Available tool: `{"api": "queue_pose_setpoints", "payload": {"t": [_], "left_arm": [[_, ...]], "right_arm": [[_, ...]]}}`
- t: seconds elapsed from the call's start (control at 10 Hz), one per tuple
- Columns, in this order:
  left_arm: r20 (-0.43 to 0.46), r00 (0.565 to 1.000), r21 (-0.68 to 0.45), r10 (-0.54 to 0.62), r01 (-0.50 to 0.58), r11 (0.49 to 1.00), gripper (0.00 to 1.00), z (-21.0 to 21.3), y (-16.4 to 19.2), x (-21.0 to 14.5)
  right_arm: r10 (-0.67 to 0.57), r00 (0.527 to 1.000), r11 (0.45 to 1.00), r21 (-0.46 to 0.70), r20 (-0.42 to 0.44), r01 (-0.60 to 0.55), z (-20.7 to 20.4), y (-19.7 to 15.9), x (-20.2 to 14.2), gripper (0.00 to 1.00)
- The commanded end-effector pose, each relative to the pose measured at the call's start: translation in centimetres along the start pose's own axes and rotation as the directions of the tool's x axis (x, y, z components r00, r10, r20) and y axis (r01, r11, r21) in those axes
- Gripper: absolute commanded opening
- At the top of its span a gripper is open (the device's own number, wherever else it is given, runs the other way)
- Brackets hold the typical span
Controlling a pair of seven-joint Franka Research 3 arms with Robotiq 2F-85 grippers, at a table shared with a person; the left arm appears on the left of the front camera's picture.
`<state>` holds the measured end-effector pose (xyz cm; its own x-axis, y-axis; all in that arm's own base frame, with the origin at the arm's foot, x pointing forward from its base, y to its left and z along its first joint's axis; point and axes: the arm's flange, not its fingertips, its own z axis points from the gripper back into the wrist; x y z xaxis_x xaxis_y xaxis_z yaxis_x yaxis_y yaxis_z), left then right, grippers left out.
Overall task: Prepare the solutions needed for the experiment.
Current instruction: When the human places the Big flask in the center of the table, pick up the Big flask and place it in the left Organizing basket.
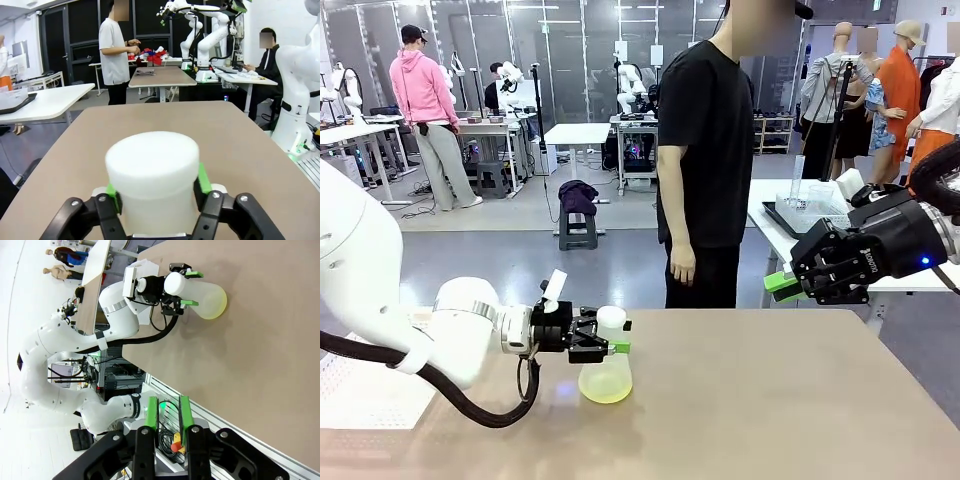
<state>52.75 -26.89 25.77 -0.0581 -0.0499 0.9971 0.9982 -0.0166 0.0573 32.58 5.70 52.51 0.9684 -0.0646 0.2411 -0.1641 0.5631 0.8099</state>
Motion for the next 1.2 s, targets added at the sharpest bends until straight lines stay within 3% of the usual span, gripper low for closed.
{"api": "queue_pose_setpoints", "payload": {"t": [0.0,0.1,0.2,0.3,0.4,0.6,0.7,0.8,0.9,1.1], "left_arm": [[-0.021,0.999,0.037,-0.026,0.027,0.999,0.24,0.6,-1.1,0.4],[-0.034,0.999,0.048,-0.031,0.032,0.998,0.38,1.1,-1.6,0.7],[-0.04,0.999,0.052,-0.031,0.033,0.998,0.05,1.7,-1.9,0.9],[-0.041,0.999,0.048,-0.028,0.03,0.998,0.19,2.2,-2.1,1.0],[-0.037,0.999,0.044,-0.028,0.03,0.999,0.0,2.6,-2.2,1.1],[-0.032,0.999,0.024,-0.026,0.027,0.999,0.0,3.0,-2.1,1.2],[-0.019,0.999,0.03,-0.027,0.027,0.999,0.11,3.5,-2.1,1.6],[-0.002,0.999,0.026,-0.05,0.05,0.998,0.09,4.1,-2.1,3.0],[-0.012,0.998,0.013,-0.062,0.062,0.998,0.0,4.9,-1.9,4.9],[-0.025,0.996,-0.029,-0.089,0.089,0.996,0.0,7.6,-1.3,8.7]], "right_arm": [[0.017,1.0,1.0,0.015,0.007,-0.017,-0.1,0.1,0.1,0.23],[0.017,1.0,1.0,0.015,0.007,-0.017,-0.1,0.1,0.1,0.23],[0.017,1.0,1.0,0.015,0.007,-0.017,-0.1,0.1,0.1,0.23],[0.017,1.0,1.0,0.015,0.007,-0.017,-0.1,0.1,0.1,0.23],[0.017,1.0,1.0,0.015,0.007,-0.017,-0.1,0.1,0.1,0.23],[0.017,1.0,1.0,0.015,0.007,-0.017,-0.1,0.1,0.1,0.23],[0.017,1.0,1.0,0.015,0.007,-0.017,-0.1,0.1,0.1,0.23],[0.017,1.0,1.0,0.015,0.007,-0.017,-0.1,0.1,0.1,0.23],[0.017,1.0,1.0,0.015,0.007,-0.017,-0.1,0.1,0.1,0.23],[0.017,1.0,1.0,0.015,0.007,-0.017,-0.1,0.1,0.1,0.23]]}}
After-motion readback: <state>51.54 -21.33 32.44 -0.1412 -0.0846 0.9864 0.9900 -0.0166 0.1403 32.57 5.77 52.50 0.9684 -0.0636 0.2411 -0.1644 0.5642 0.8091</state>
